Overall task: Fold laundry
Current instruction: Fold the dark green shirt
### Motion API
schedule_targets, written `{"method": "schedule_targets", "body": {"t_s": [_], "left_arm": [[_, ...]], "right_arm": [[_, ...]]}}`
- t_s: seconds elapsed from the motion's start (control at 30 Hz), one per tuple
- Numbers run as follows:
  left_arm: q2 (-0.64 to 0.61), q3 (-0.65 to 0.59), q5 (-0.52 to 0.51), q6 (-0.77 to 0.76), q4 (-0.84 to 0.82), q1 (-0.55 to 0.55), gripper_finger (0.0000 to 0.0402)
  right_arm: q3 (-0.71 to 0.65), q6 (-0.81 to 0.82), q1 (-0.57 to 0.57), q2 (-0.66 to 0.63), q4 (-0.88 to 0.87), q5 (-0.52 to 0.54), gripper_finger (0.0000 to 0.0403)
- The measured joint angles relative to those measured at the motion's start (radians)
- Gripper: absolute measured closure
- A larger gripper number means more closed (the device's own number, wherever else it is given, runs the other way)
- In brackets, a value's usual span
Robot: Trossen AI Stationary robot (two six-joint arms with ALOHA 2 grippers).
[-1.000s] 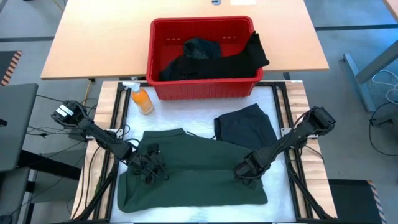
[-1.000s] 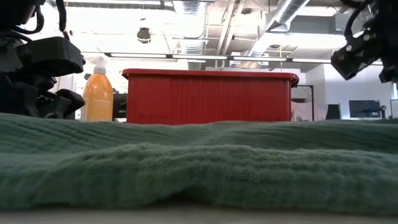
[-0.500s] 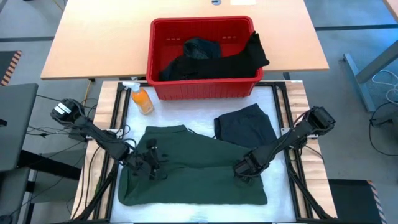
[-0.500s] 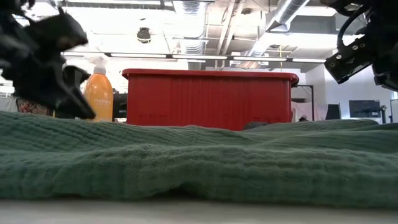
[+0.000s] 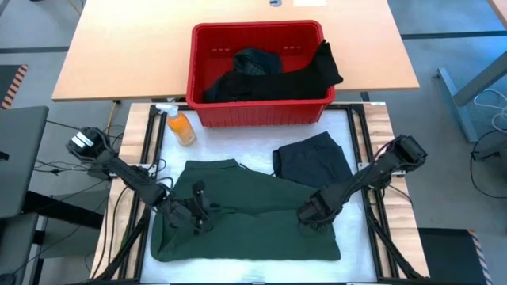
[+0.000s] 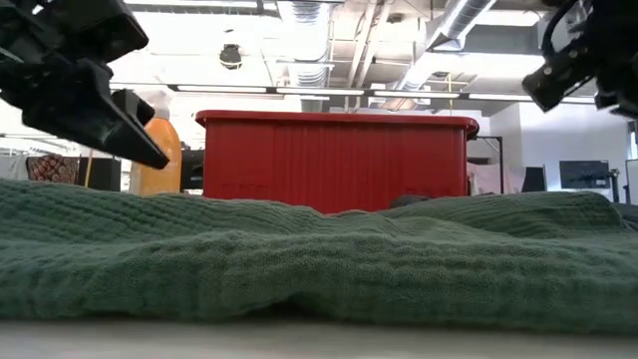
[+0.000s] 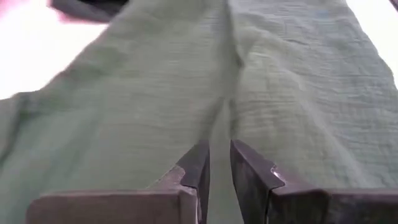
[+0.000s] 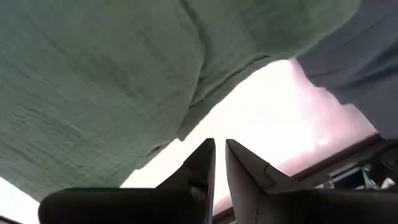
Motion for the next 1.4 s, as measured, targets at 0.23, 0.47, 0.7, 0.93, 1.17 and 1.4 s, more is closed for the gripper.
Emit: {"method": "schedule_targets", "body": {"t_s": [0.23, 0.47, 0.7, 0.93, 1.17, 1.4], "left_arm": [[0.190, 0.000, 0.059, -0.010, 0.233, -0.001, 0.0356], [0.303, 0.000, 0.109, -0.040, 0.294, 0.001, 0.0357], [0.310, 0.000, 0.118, -0.057, 0.295, 0.001, 0.0357], [0.310, 0.001, 0.181, -0.105, 0.292, -0.024, 0.0357], [0.309, 0.001, 0.159, -0.074, 0.324, -0.035, 0.0357], [0.156, -0.001, 0.113, 0.062, 0.317, 0.008, 0.0357]], "right_arm": [[0.020, 0.233, 0.097, 0.000, 0.087, 0.004, 0.0337], [0.020, 0.387, 0.209, 0.000, 0.311, 0.183, 0.0334], [0.019, 0.491, 0.279, 0.097, 0.366, 0.252, 0.0334], [0.022, 0.522, 0.332, 0.197, 0.498, 0.099, 0.0334], [0.021, 0.558, 0.360, 0.117, 0.522, 0.045, 0.0334], [0.022, 0.474, 0.346, -0.071, 0.438, 0.268, 0.0334]]}}
